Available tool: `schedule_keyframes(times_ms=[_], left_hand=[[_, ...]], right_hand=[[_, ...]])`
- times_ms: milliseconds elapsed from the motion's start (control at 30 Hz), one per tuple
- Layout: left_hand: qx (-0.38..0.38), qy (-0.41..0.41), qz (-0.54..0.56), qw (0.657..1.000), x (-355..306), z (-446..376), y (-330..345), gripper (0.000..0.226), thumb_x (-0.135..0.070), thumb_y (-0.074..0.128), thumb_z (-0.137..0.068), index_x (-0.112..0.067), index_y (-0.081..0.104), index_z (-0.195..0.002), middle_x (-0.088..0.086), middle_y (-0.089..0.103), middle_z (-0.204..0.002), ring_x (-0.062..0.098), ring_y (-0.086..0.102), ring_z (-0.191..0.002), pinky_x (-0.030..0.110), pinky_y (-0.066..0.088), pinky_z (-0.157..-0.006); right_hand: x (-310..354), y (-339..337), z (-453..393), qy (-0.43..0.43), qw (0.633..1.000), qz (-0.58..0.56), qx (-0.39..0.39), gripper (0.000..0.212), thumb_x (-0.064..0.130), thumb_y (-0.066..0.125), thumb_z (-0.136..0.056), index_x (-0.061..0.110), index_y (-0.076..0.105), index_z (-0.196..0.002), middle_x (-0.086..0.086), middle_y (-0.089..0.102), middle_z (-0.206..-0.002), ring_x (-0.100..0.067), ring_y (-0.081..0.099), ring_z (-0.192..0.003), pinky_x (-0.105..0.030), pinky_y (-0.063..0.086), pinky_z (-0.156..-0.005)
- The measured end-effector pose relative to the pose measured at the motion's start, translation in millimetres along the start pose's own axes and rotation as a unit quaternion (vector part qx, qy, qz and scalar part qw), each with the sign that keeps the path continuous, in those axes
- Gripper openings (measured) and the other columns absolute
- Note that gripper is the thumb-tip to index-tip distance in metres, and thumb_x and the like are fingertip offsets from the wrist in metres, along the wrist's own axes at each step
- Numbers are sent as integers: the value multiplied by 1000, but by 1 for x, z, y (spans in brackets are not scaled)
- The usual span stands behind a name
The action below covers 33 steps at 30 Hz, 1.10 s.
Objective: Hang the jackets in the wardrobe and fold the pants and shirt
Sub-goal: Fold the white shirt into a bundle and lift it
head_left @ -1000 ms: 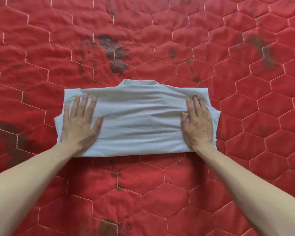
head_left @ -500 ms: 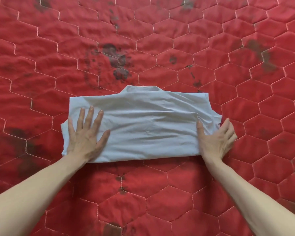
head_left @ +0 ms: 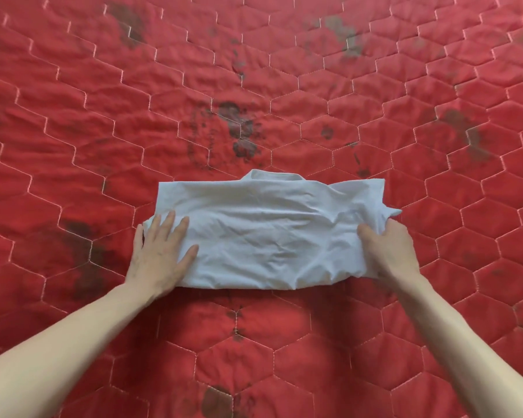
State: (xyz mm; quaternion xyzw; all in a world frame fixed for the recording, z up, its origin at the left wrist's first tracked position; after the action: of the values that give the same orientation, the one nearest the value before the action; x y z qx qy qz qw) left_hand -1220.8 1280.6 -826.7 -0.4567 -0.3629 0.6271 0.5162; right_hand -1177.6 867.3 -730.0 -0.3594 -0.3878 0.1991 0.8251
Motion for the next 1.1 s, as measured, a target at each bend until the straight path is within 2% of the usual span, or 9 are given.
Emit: schedule_keyframes(times_ms=[100,200,300,433,533,700,833,933,1100], left_hand=[[-64,23,19,997,-4,2,-19,75,-62,30,-96,-17,53,-151,10,50,-157,33,39,-147,51,29,-122],[-68,-14,200,977,-11,1,-27,38,-47,52,-102,-26,68,-130,-8,71,-118,11,56,-105,42,48,-93],[35,-123,485,865,-24,-4,-30,21,-39,50,-108,-31,70,-112,-4,76,-105,2,65,-76,29,49,-74],[127,-228,676,689,-33,-8,-29,48,-57,40,-107,-21,65,-126,8,79,-112,23,78,-90,33,62,-73],[169,-240,724,624,-34,-12,-25,67,-77,45,-95,-20,68,-120,1,79,-108,20,77,-92,34,60,-77],[93,-165,651,735,-23,-23,-33,31,-43,69,-98,-22,69,-121,-2,79,-112,20,74,-110,35,58,-96],[85,-161,612,770,4,-24,-27,22,-25,61,-103,-20,67,-124,9,72,-122,25,72,-113,43,57,-101],[-15,-197,534,822,20,-22,-22,24,-29,53,-108,-18,67,-90,13,67,-100,28,64,-92,44,52,-85],[-29,-293,596,747,28,-19,-17,50,-60,48,-101,-18,72,-87,-7,68,-88,13,63,-80,35,51,-77]], right_hand=[[46,11,24,-29,998,46,-11,20,19,54,-96,0,59,-101,-27,68,-107,-49,61,-104,-43,41,-77],[91,38,55,-78,992,103,2,18,18,52,-97,2,57,-102,-31,67,-109,-50,62,-104,-42,35,-75],[124,77,84,-133,978,159,34,11,19,50,-98,9,51,-101,-28,68,-106,-48,65,-103,-43,38,-74],[149,133,113,-172,962,202,58,37,21,49,-100,10,49,-136,-20,70,-108,-42,68,-106,-39,43,-76],[157,169,129,-196,955,202,93,48,23,51,-100,14,41,-146,-18,70,-109,-40,68,-108,-40,48,-81],[154,201,144,-259,932,165,194,59,44,49,-101,18,36,-152,-9,71,-111,-33,67,-107,-41,46,-79],[135,202,139,-245,926,37,286,51,42,49,-104,33,44,-153,16,66,-94,-9,63,-87,-35,49,-81],[125,187,123,-344,929,-7,139,40,16,53,-104,19,60,-143,4,65,-134,-14,60,-120,-35,46,-106],[110,177,78,-384,910,147,-57,49,23,52,-107,14,47,-155,-13,38,-165,-33,32,-155,-50,34,-120]])
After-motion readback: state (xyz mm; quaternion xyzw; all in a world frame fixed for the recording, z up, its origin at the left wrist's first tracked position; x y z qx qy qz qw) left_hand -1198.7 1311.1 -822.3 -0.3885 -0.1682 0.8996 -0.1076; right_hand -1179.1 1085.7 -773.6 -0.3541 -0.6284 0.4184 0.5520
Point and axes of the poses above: each hand's wrist, its own z-axis away from the middle knuckle, its own y-axis out of the palm, x = y × z, the point moved 3 cm from there along -z, towards the middle knuckle
